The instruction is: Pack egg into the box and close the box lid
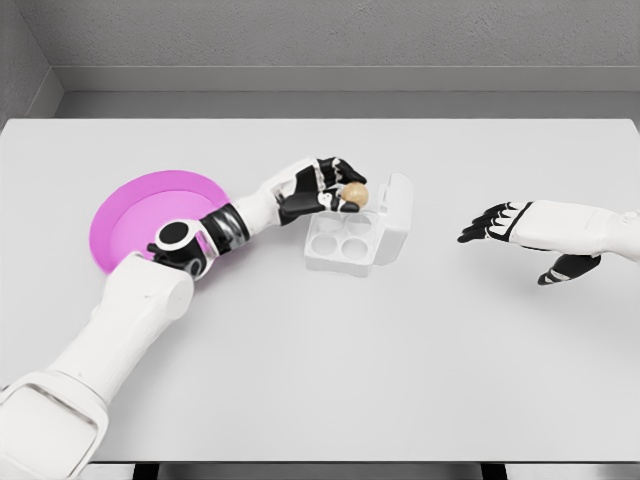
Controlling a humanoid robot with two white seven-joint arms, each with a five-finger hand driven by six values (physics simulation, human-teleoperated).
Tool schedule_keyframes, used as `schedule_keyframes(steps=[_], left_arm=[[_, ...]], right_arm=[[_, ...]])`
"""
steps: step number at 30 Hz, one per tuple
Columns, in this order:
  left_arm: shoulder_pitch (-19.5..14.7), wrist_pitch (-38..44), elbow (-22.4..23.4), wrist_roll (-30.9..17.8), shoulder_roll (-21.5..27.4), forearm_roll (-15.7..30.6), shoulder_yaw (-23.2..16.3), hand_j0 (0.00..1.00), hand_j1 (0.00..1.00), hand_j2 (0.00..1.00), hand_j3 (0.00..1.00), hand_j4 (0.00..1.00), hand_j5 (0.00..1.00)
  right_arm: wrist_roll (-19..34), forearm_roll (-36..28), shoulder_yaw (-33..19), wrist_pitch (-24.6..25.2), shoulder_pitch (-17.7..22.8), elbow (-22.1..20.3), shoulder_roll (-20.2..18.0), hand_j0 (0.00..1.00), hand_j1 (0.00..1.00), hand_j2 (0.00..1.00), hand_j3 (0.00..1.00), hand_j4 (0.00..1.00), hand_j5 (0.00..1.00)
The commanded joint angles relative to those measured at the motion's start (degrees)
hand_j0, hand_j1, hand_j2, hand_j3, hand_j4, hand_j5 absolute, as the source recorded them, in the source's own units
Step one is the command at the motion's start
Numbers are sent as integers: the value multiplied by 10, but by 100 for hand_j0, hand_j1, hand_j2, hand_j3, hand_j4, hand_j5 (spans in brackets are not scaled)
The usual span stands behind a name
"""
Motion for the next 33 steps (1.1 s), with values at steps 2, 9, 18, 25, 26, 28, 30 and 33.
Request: schedule_keyframes(steps=[2,9,18,25,26,28,30,33], left_arm=[[2,-1,-4,0,-9,0,-2,37,37,37,37,37,37],[13,-2,-22,0,-9,1,1,37,37,37,37,37,37],[22,0,-40,0,-2,1,4,50,50,50,50,50,50],[24,-1,-39,0,-1,0,4,71,71,71,71,71,71],[24,-1,-39,0,-1,0,4,72,72,72,72,72,72],[25,-1,-39,0,-1,0,4,72,72,72,72,72,72],[25,-1,-39,0,-1,0,4,73,73,73,73,73,73],[25,-2,-40,0,4,0,5,78,78,78,78,78,78]], right_arm=[[0,-3,0,1,0,0,-1,100,100,100,100,100,100],[0,-4,0,1,0,0,-2,100,100,100,100,100,100],[0,-3,0,1,0,-1,-1,100,100,100,100,100,100],[0,-3,0,1,0,-1,-2,100,100,100,100,100,100],[0,-3,0,1,0,-1,-2,100,100,100,100,100,100],[0,-3,0,1,0,-1,-2,100,100,100,100,100,100],[0,-3,0,1,0,-1,-2,100,100,100,100,100,100],[0,-4,0,1,0,-1,-2,100,100,100,100,100,100]])
